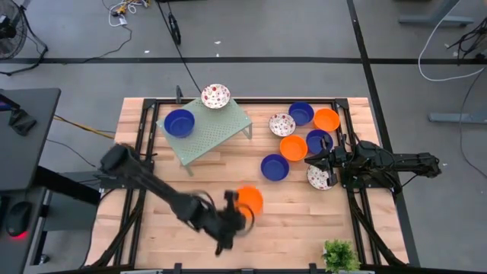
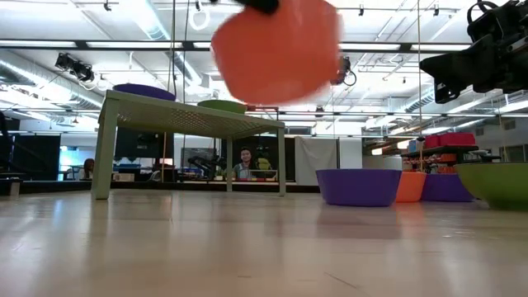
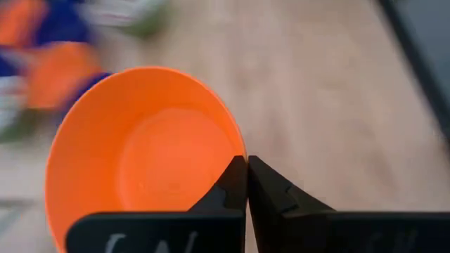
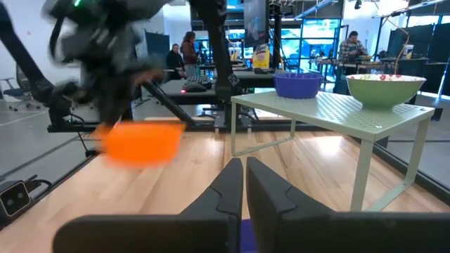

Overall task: Pick & Place Mini bowls
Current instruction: Put the orange bowl on the shelf

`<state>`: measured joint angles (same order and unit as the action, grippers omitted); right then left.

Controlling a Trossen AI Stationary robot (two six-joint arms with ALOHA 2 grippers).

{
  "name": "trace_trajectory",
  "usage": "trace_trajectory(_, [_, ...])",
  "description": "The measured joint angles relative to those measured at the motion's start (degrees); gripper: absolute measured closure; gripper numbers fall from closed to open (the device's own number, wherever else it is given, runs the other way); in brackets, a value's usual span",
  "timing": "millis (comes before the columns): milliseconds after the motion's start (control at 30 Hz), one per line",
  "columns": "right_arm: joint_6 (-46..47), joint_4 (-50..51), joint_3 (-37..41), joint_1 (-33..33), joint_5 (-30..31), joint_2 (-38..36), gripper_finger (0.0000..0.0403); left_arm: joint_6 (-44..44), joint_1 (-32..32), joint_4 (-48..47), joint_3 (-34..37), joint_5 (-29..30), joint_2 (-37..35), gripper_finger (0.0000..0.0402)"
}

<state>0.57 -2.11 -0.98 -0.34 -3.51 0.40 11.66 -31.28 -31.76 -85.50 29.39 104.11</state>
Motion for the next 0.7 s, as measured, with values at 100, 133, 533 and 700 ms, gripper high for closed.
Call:
trace_trajectory(100, [-0.01, 0.00, -0.01, 0.00, 0.00, 0.00, 0.0380, 0.00, 3.03, -5.10, -0.01, 5.08, -5.85, 0.0397])
trace_trajectory(133, [-0.01, 0.00, 0.00, 0.00, 0.00, 0.00, 0.0380, 0.17, 4.29, -7.05, -0.01, 6.20, -7.62, 0.0397])
trace_trajectory(533, [-0.01, 0.00, 0.01, 0.00, 0.00, 0.00, 0.0380, 5.40, 27.26, -25.45, -0.06, -0.29, -14.88, 0.0394])
trace_trajectory(700, [0.00, 0.00, 0.01, 0.01, 0.01, 0.00, 0.0380, 5.33, 33.68, -25.72, -0.03, -5.96, -14.51, 0.0396])
